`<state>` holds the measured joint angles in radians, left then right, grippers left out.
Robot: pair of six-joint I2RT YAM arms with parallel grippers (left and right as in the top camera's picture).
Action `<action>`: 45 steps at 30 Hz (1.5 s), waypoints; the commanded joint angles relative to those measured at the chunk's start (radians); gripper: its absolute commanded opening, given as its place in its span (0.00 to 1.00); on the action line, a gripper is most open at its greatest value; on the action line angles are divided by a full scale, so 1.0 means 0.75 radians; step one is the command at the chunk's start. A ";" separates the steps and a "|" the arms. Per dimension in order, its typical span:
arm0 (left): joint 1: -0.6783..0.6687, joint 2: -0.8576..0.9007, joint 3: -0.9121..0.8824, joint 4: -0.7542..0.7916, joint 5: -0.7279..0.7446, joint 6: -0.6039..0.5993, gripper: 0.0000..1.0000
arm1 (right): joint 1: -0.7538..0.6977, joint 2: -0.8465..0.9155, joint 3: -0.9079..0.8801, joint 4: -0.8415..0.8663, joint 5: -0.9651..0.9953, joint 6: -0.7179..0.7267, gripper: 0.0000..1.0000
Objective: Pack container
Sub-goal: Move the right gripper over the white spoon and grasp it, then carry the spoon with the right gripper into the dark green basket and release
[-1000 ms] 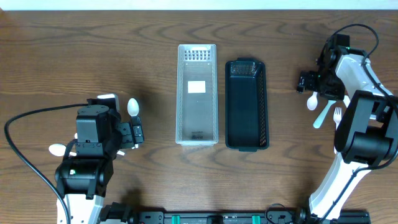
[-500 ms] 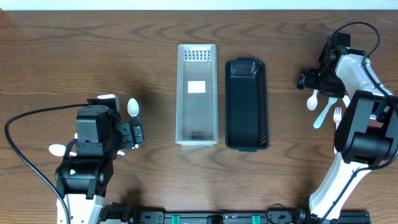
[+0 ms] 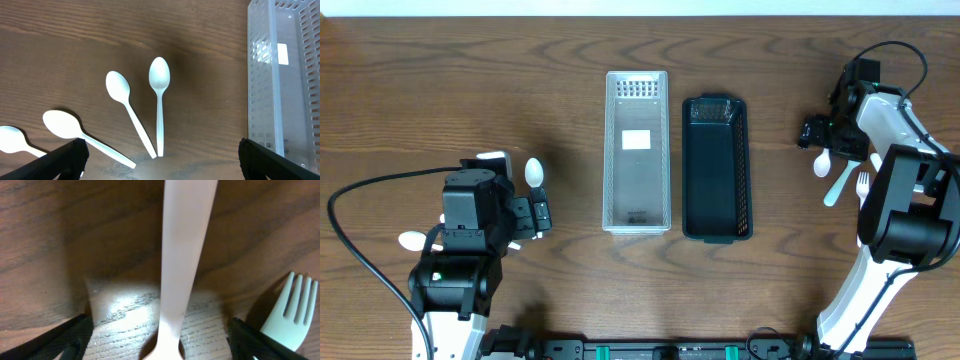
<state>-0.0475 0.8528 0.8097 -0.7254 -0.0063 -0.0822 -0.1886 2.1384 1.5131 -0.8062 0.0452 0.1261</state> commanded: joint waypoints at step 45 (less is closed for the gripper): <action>0.006 0.003 0.023 -0.011 -0.001 -0.012 0.98 | 0.298 -0.489 0.042 -0.189 -0.014 0.101 0.01</action>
<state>-0.0475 0.8528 0.8097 -0.7319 -0.0063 -0.0822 -0.0383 1.9068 1.4902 -0.9306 0.0437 0.1707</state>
